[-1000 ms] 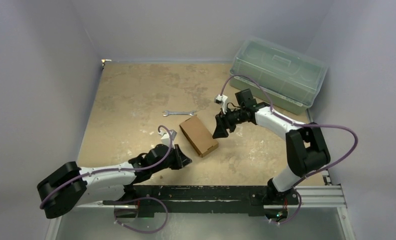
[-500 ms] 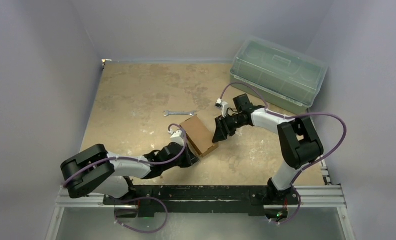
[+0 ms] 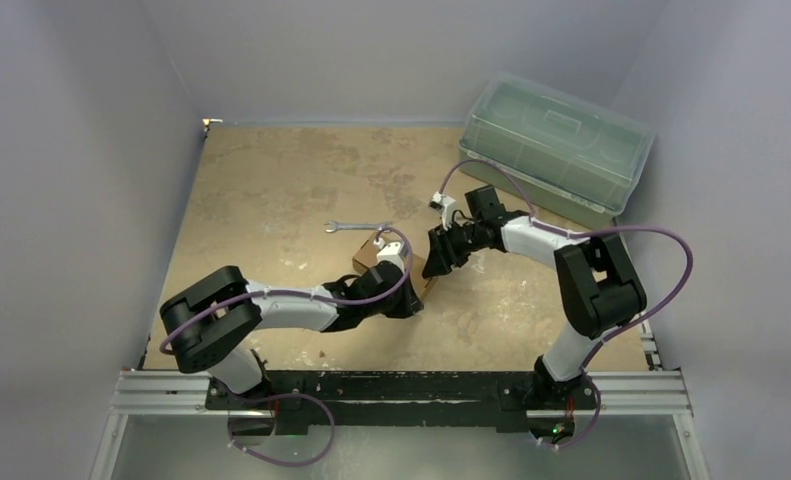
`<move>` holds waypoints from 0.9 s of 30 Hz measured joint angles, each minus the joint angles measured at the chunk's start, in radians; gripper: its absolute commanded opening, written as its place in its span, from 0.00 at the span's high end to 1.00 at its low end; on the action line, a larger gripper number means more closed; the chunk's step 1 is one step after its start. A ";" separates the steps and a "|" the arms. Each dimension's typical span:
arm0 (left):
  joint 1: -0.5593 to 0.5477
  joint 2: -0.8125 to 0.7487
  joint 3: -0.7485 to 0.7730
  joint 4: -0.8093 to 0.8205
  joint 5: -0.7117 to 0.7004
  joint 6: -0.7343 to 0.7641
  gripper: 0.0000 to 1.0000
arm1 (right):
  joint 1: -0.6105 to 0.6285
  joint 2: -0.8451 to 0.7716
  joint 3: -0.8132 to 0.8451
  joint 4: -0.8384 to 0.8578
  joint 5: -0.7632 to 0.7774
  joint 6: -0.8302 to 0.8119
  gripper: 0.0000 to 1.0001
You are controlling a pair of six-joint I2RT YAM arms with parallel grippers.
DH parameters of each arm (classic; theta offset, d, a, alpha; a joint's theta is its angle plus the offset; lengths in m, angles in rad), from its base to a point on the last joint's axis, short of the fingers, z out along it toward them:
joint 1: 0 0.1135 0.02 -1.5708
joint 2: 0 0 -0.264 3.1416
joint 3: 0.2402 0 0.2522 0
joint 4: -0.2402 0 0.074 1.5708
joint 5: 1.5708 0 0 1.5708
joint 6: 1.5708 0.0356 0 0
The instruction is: Fold the paper box
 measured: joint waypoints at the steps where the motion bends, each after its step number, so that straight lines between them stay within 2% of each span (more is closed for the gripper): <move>1: 0.000 -0.002 0.004 -0.006 -0.001 0.007 1.00 | 0.002 0.000 0.003 -0.005 0.003 -0.003 0.41; 5: 0.003 -0.061 -0.004 -0.021 0.002 0.035 0.99 | 0.002 -0.018 0.009 -0.050 0.013 -0.031 0.27; 8: 0.008 -0.197 -0.033 -0.051 -0.003 0.061 0.79 | -0.001 -0.079 0.009 -0.089 0.030 -0.065 0.21; 11: 0.011 -0.363 -0.080 -0.099 -0.034 0.079 0.73 | -0.005 -0.171 0.009 -0.098 0.052 -0.119 0.20; 12: 0.011 -0.422 -0.100 -0.119 -0.051 0.084 0.74 | -0.005 -0.203 0.010 -0.100 0.060 -0.146 0.20; 13: 0.012 -0.476 -0.124 -0.135 -0.070 0.086 0.78 | -0.005 -0.231 0.010 -0.102 0.064 -0.176 0.20; 15: 0.017 -0.570 -0.175 -0.165 -0.113 0.082 0.94 | -0.006 -0.273 0.011 -0.109 0.065 -0.241 0.20; 16: 0.024 -0.612 -0.206 -0.179 -0.137 0.074 0.99 | -0.006 -0.285 0.011 -0.113 0.064 -0.264 0.21; 17: 0.037 -0.646 -0.236 -0.192 -0.160 0.068 1.00 | -0.006 -0.295 0.011 -0.113 0.061 -0.287 0.22; 19: 0.083 -0.688 -0.288 -0.212 -0.192 0.054 1.00 | -0.006 -0.304 0.011 -0.100 0.058 -0.306 0.28; 22: 0.202 -0.692 -0.337 -0.238 -0.210 0.037 1.00 | -0.004 -0.282 0.023 -0.060 0.073 -0.282 0.51; 25: 0.299 -0.605 -0.333 -0.238 -0.223 0.023 1.00 | 0.006 -0.172 0.113 -0.032 0.129 -0.224 0.68; 27: 0.318 -0.517 -0.303 -0.247 -0.231 0.017 1.00 | 0.022 -0.084 0.186 -0.004 0.204 -0.195 0.75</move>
